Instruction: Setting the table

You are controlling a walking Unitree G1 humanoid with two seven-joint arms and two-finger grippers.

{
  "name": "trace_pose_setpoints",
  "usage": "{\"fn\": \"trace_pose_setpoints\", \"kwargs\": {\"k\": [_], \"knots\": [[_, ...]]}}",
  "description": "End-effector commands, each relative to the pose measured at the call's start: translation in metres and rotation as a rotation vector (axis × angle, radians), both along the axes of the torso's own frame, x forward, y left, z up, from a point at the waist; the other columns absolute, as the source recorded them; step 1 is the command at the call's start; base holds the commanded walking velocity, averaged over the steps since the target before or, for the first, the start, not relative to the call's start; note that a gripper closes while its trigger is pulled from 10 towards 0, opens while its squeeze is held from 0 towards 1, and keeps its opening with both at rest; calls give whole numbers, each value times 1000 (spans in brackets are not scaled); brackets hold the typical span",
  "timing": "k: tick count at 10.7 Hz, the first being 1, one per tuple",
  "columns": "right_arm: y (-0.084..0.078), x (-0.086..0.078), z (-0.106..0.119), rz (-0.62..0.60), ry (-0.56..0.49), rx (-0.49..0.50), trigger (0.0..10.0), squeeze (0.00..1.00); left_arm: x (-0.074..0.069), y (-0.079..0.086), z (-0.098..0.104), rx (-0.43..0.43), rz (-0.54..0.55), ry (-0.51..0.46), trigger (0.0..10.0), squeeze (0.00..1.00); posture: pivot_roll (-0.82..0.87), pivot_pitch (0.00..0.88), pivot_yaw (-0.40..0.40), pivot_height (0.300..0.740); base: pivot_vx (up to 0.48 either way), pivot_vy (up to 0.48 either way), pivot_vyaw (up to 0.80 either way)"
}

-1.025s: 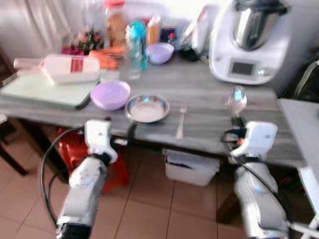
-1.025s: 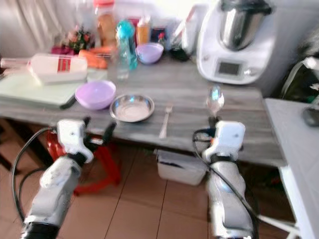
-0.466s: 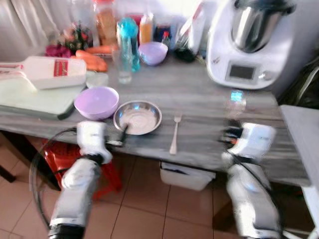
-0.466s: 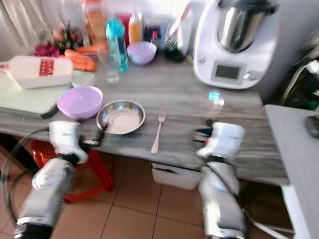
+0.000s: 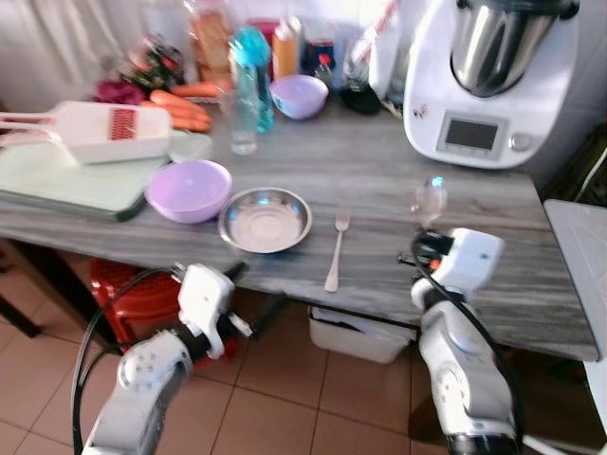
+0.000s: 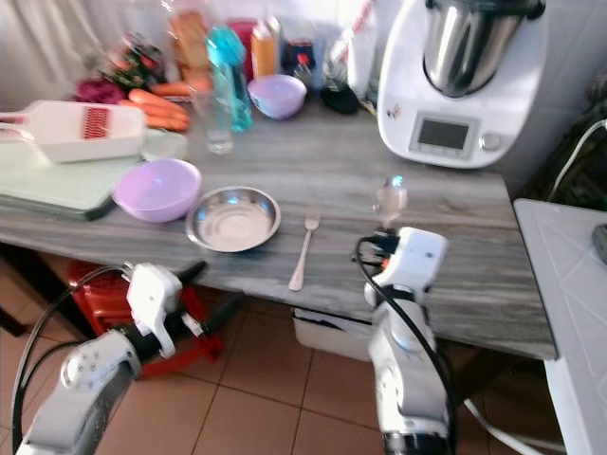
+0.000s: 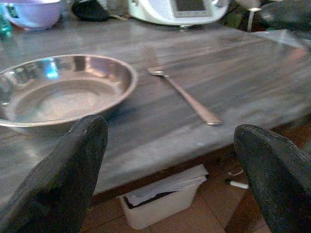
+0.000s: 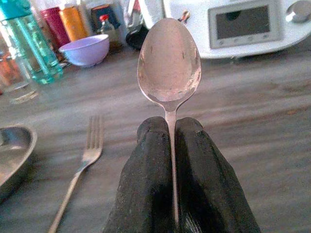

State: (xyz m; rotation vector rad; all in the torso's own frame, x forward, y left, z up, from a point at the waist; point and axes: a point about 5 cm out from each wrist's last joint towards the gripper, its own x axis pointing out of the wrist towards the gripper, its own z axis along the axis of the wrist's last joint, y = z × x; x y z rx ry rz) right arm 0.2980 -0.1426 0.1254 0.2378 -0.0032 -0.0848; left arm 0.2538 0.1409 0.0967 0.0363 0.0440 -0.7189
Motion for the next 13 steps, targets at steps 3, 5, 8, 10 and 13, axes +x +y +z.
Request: {"fn": "trace_pose_setpoints", "kwargs": {"k": [3,5,8,10,13], "knots": [[12,15,-11,8,121,101,10000,0,-11,-3,3,-19,-90,23,10000,0,97,61,-26,740,0,0,0],[21,23,-16,32,182,100,10000,0,-13,-4,4,-20,-109,28,10000,0,97,61,-28,740,0,0,0],[28,31,-22,41,227,101,10000,0,-15,-8,5,-29,-148,47,10000,0,100,62,-26,740,0,0,0],[34,37,-23,46,241,86,10000,0,-10,-11,11,-27,-148,37,10000,0,103,67,-30,740,0,0,0],[35,45,-25,56,255,100,10000,0,-15,-14,5,-50,-136,62,10000,0,107,70,-34,740,0,0,0]]}}
